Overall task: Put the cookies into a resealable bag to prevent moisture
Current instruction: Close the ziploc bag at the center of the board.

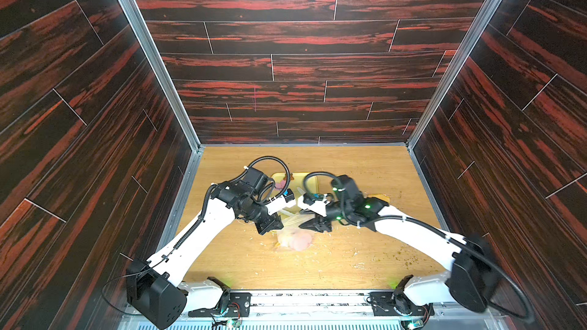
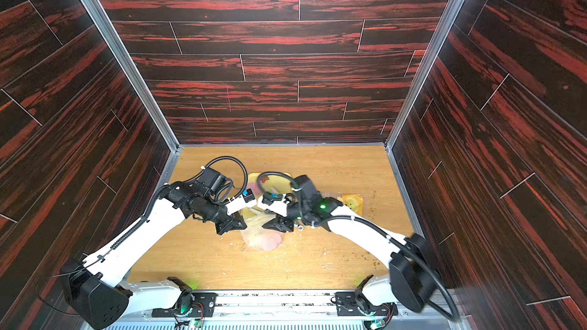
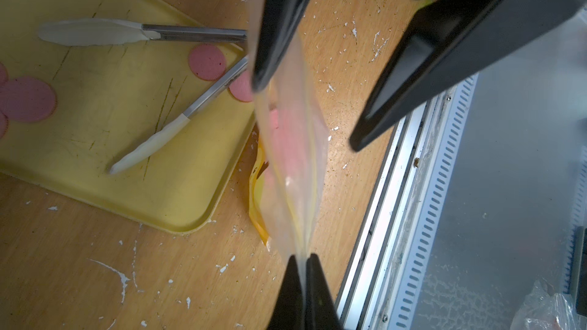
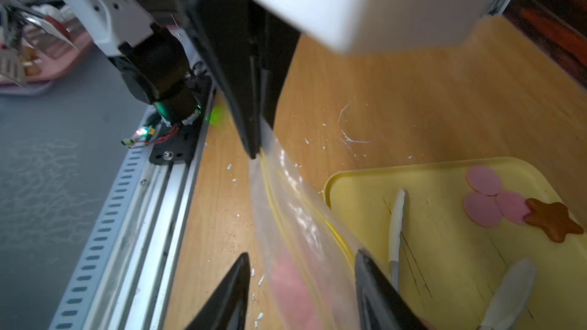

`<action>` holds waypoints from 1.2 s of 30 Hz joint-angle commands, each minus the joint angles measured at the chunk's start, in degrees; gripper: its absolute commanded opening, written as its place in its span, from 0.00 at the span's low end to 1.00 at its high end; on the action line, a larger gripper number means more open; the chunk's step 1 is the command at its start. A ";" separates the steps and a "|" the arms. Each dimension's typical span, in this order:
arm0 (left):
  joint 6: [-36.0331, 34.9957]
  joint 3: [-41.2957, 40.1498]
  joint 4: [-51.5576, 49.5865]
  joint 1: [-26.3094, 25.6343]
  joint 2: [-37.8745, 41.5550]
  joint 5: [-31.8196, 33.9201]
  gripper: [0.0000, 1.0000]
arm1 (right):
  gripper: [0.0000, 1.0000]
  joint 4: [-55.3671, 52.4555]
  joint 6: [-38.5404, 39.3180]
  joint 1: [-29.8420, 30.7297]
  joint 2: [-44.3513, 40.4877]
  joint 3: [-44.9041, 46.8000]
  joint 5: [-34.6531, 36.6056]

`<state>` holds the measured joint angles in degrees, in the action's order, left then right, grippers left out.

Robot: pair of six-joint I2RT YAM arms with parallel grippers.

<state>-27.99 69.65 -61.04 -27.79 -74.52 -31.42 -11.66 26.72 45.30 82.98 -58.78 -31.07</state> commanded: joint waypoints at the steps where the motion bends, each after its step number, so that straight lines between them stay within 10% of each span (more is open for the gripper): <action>1: -1.90 0.79 -1.48 0.24 1.74 -0.60 0.00 | 0.51 -2.51 3.86 1.44 2.01 -2.01 2.77; 16: 1.00 -2.81 3.10 0.28 5.21 5.30 0.07 | 0.04 -2.91 1.92 2.29 1.05 -1.49 3.91; 24: 6.08 -9.67 12.39 3.66 9.22 -4.23 0.31 | 0.00 1.55 -3.87 1.25 -2.59 4.05 2.88; 36: 18.95 -18.73 34.93 5.30 9.67 -16.19 0.31 | 0.00 7.90 -9.97 -0.58 -6.45 10.14 0.56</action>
<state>-13.19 52.49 -34.15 -22.70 -64.93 -42.30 -5.56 18.41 45.15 77.78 -49.80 -28.53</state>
